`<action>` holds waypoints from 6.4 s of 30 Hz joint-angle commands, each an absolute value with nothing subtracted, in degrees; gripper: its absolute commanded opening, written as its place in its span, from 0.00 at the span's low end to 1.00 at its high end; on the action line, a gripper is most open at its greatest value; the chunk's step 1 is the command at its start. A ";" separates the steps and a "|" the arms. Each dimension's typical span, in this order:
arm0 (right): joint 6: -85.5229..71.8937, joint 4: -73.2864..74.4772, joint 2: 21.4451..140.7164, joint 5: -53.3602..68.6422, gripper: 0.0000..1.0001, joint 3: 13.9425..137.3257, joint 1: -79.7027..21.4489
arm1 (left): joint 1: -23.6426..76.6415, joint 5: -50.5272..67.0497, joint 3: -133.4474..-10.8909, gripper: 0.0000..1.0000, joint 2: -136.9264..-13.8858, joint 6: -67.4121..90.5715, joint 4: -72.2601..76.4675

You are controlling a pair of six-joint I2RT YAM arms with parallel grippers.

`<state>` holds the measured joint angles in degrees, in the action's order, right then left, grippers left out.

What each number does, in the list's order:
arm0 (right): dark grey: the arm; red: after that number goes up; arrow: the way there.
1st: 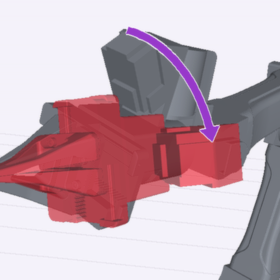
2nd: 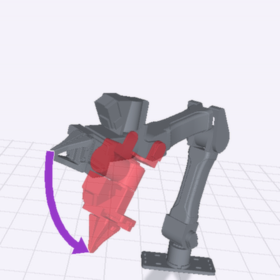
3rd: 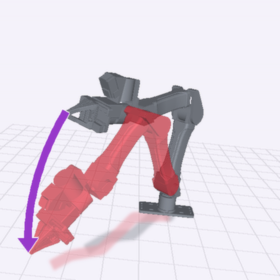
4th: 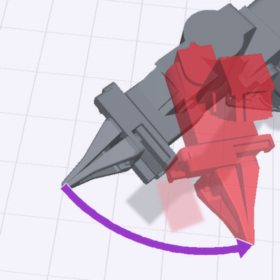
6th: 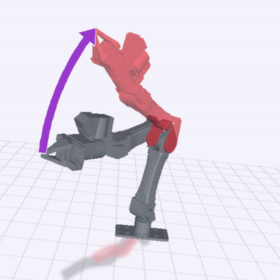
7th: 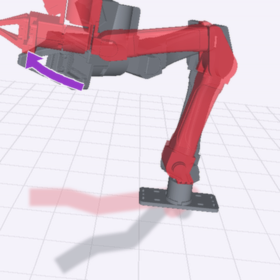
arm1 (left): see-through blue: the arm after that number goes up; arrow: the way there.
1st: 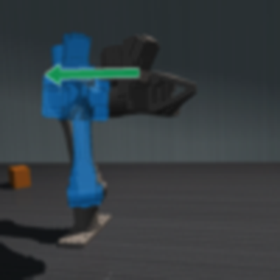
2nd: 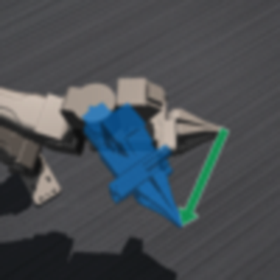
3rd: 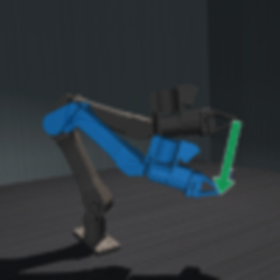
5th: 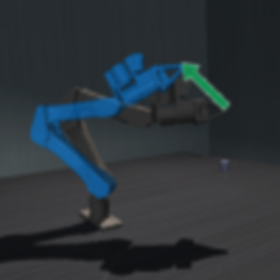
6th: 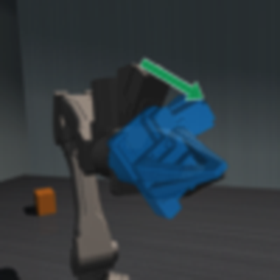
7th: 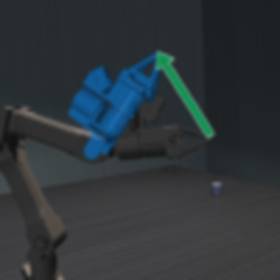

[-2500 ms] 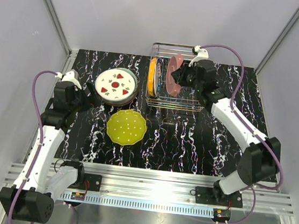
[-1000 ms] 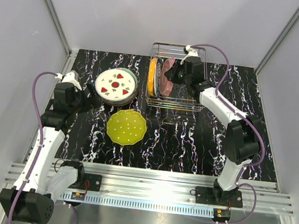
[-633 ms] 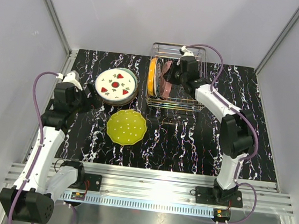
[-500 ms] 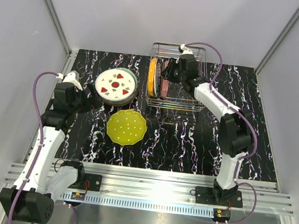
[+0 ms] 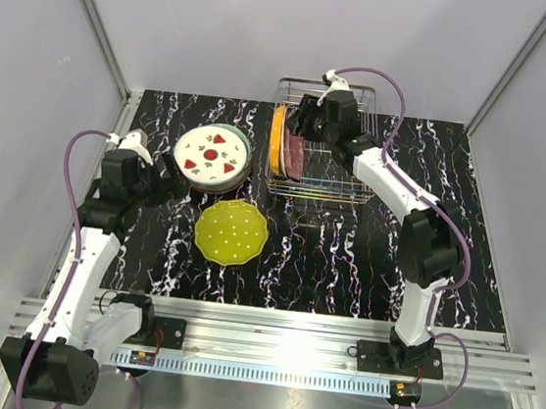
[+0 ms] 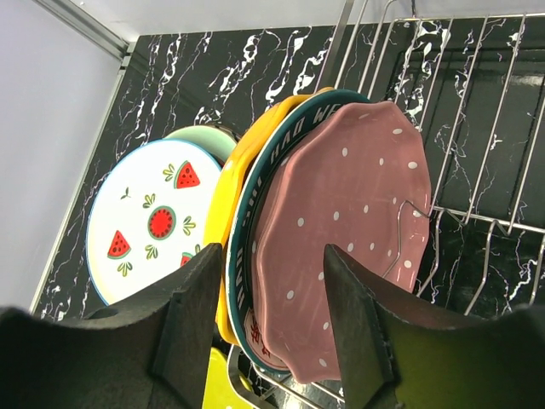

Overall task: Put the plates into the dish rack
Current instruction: Insert the plate into the dish rack, then grab a plate with the right arm, then pass the plate from the right arm to the left, then pass the plate from the left arm to the right

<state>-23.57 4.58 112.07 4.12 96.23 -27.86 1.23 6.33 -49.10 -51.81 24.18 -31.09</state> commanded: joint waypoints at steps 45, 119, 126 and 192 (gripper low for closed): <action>-16.00 -16.52 60.81 16.71 0.52 34.10 -36.26 | 0.09 9.14 -51.15 0.99 -68.29 24.35 -32.61; -3.25 -15.29 90.53 -5.89 0.00 59.59 -70.66 | 4.46 26.37 -34.90 0.89 -63.45 42.18 -13.54; -4.48 -16.87 90.09 -6.15 0.00 58.62 -70.75 | 12.65 24.70 -33.13 0.80 -65.92 46.58 -8.70; 8.79 -14.68 93.52 -40.87 0.00 53.62 -81.04 | 14.41 22.94 -42.53 0.61 -65.04 52.30 -17.39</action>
